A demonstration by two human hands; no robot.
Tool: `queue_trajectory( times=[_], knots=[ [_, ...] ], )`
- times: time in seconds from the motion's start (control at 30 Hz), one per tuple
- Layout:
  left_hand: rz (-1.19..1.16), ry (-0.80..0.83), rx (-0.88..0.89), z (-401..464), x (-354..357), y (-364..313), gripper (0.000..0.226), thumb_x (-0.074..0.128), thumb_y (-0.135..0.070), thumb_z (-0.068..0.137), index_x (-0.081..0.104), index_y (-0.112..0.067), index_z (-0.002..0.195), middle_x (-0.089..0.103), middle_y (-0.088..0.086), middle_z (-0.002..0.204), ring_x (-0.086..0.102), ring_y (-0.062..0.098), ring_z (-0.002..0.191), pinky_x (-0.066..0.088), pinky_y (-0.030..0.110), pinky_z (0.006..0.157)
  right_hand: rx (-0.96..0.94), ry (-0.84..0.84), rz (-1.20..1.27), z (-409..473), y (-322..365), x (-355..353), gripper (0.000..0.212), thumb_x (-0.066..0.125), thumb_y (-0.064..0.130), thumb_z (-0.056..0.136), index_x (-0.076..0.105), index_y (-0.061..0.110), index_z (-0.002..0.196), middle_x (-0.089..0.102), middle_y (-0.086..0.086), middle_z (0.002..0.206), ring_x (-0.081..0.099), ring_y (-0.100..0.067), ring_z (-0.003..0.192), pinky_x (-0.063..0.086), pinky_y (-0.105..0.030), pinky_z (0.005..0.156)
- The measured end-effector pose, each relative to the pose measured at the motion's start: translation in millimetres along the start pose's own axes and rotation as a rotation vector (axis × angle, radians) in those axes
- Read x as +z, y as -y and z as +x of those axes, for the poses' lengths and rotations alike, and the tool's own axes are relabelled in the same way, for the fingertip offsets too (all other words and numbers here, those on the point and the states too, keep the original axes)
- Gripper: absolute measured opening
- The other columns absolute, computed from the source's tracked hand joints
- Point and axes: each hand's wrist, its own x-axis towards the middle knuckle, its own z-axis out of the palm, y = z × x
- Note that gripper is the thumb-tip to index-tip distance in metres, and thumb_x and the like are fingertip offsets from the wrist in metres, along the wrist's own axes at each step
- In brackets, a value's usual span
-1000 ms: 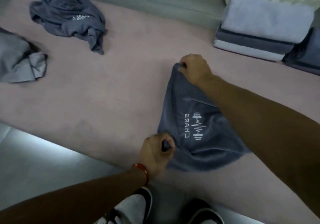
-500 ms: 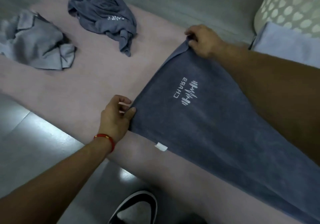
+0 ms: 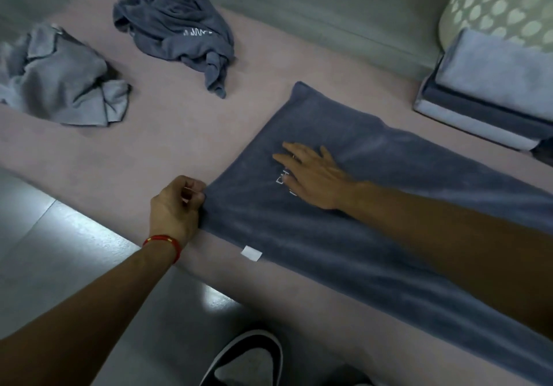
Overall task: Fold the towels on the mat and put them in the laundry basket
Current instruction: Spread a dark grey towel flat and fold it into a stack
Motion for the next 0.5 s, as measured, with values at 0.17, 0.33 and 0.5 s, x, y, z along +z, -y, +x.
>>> queue_trajectory(
  times=[0.17,0.33,0.5],
  knots=[
    [0.410,0.009,0.364,0,8,-5,0.023,0.051,-0.015,0.086,0.065,-0.013,0.104,0.060,0.015,0.102,0.057,0.042,0.090,0.050,0.047,0.073,0.043,-0.013,-0.095,-17,-11,4,0.059,0.029,0.046,0.107,0.016,0.026,0.161,0.002,-0.002,0.170,0.002,-0.023,0.156,0.013,-0.067,0.119],
    [0.660,0.130,0.676,-18,24,-26,0.039,0.052,-0.029,0.090,0.061,-0.017,0.125,0.053,0.012,0.135,0.050,0.037,0.117,0.044,0.047,0.089,0.097,-0.064,-0.073,12,-18,-18,0.057,0.030,0.045,0.107,0.020,0.027,0.160,0.005,-0.002,0.170,0.007,-0.024,0.156,0.010,-0.065,0.120],
    [0.859,0.383,0.585,-28,33,2,0.064,0.021,-0.050,0.102,0.025,-0.020,0.158,0.020,0.015,0.165,0.026,0.035,0.149,0.030,0.054,0.117,0.248,0.050,-0.028,76,-27,-33,0.061,0.026,0.052,0.106,0.010,0.030,0.161,-0.003,-0.005,0.170,-0.001,-0.030,0.156,0.005,-0.064,0.121]
  ],
)
